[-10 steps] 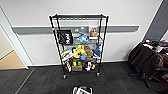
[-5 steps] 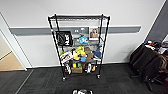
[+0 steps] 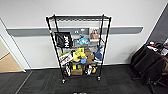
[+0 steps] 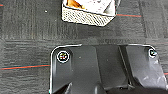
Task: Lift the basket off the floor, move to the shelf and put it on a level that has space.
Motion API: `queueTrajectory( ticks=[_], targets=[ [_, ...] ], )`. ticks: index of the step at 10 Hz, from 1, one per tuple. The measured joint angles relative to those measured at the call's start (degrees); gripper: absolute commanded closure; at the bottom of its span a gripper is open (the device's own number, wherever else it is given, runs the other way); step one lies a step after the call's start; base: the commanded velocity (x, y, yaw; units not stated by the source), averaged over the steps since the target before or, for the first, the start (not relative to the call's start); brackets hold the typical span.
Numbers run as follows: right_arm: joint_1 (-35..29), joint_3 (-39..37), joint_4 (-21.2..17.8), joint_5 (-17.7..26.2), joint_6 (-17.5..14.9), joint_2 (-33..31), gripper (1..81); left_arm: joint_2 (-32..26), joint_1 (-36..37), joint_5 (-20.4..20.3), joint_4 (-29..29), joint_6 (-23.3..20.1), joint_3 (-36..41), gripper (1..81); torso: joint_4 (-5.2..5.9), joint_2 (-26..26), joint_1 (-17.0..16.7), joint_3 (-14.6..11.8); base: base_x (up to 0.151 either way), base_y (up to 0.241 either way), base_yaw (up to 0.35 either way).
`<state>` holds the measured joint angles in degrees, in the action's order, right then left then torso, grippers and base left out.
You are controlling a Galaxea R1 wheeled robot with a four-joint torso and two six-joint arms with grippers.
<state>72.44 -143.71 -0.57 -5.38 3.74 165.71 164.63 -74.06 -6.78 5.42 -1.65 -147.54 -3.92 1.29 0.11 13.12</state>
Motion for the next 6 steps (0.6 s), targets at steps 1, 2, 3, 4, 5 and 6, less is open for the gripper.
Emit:
queueTrajectory(
  ticks=[1, 2, 3, 4, 5, 6],
  targets=[
    [0.09, 0.00, 0.00, -0.05, 0.00, 0.00, 1.0, 0.00, 0.00, 0.00, 0.00, 0.00, 0.00, 1.0, 0.00, 0.00, -0.02, 0.00, 0.112, 0.000, 0.000],
    [0.13, 0.00, 0.00, 0.01, 0.00, 0.00, 1.0, 0.02, 0.00, 0.00, 0.00, 0.00, 0.00, 1.0, 0.00, 0.00, -0.02, 0.00, 0.099, 0.000, 0.000],
    [0.02, 0.00, 0.00, -0.11, 0.00, 0.00, 1.0, 0.09, 0.07, -0.09, 0.00, 0.00, 0.00, 1.0, 0.00, -0.02, 0.00, 0.02, 0.084, 0.000, 0.000],
    [-0.06, 0.00, 0.00, -0.21, 0.00, 0.00, 1.0, 0.24, 0.05, -0.09, 0.00, 0.00, 0.00, 1.0, 0.00, -0.02, 0.02, 0.02, 0.070, 0.000, 0.000],
    [-0.02, 0.00, 0.00, -0.16, -0.02, 0.00, 1.0, 0.30, 0.02, -0.09, 0.00, 0.00, 0.00, 1.0, 0.00, -0.02, 0.02, 0.02, 0.000, 0.000, 0.000],
    [-0.06, 0.00, -0.02, -0.18, -0.02, 0.00, 1.0, 0.30, 0.05, -0.13, -0.02, 0.00, 0.00, 1.0, 0.00, -0.02, 0.02, 0.02, 0.000, 0.000, 0.000]
  ],
)
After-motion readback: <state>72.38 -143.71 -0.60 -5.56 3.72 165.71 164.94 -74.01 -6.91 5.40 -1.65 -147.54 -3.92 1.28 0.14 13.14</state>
